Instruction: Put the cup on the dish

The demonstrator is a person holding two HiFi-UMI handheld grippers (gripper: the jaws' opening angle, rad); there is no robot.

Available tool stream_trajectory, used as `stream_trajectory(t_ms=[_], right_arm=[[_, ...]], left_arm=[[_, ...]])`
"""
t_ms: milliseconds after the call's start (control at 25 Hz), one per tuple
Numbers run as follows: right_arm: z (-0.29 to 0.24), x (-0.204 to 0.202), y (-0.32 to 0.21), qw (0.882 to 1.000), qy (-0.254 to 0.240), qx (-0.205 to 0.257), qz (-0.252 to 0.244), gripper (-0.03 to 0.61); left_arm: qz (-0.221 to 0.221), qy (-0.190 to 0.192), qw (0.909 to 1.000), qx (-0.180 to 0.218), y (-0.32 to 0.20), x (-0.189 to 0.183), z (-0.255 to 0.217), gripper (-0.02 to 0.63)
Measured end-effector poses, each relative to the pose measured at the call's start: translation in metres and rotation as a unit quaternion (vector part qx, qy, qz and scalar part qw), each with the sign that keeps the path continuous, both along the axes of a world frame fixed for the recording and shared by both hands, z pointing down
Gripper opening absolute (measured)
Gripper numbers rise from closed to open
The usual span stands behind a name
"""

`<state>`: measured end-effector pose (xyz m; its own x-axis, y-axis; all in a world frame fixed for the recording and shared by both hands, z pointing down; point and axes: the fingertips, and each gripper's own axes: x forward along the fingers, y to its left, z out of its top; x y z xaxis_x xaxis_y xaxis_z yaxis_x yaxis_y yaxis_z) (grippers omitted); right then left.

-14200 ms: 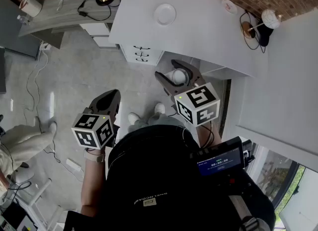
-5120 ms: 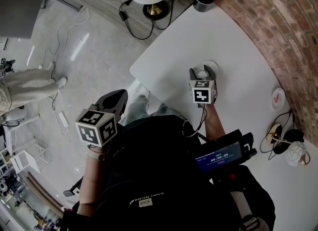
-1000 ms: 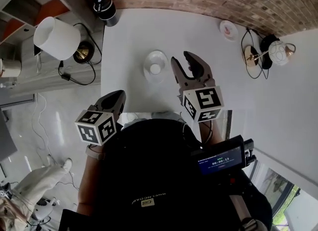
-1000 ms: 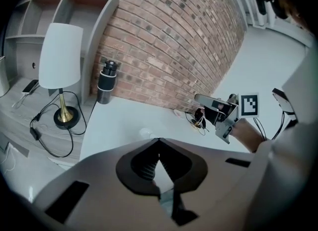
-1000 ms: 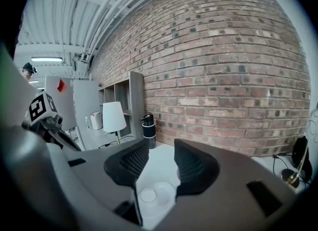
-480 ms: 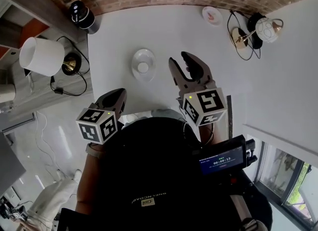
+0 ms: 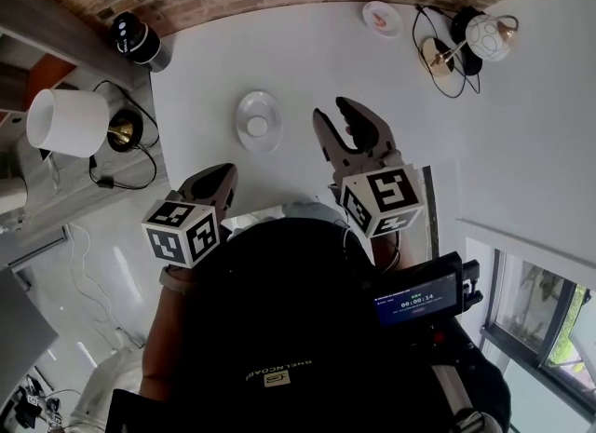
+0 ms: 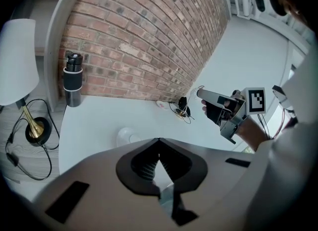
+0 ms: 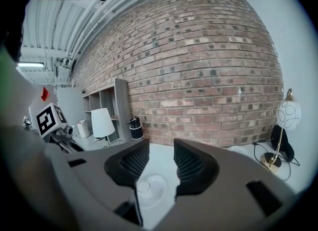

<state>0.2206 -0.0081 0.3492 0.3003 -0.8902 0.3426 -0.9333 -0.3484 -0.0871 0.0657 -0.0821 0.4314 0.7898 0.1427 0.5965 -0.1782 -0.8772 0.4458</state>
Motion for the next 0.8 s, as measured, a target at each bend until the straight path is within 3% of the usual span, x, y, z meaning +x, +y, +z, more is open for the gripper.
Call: stream_trajectory(t_ms=[800], right_arm=[[0.008,-0.003,0.034,1.000,-0.014,0.002,0.026,0.153]], left_arm=[[0.006,-0.002,1.0000,0.002,0.021,-0.004,-0.001,0.006]])
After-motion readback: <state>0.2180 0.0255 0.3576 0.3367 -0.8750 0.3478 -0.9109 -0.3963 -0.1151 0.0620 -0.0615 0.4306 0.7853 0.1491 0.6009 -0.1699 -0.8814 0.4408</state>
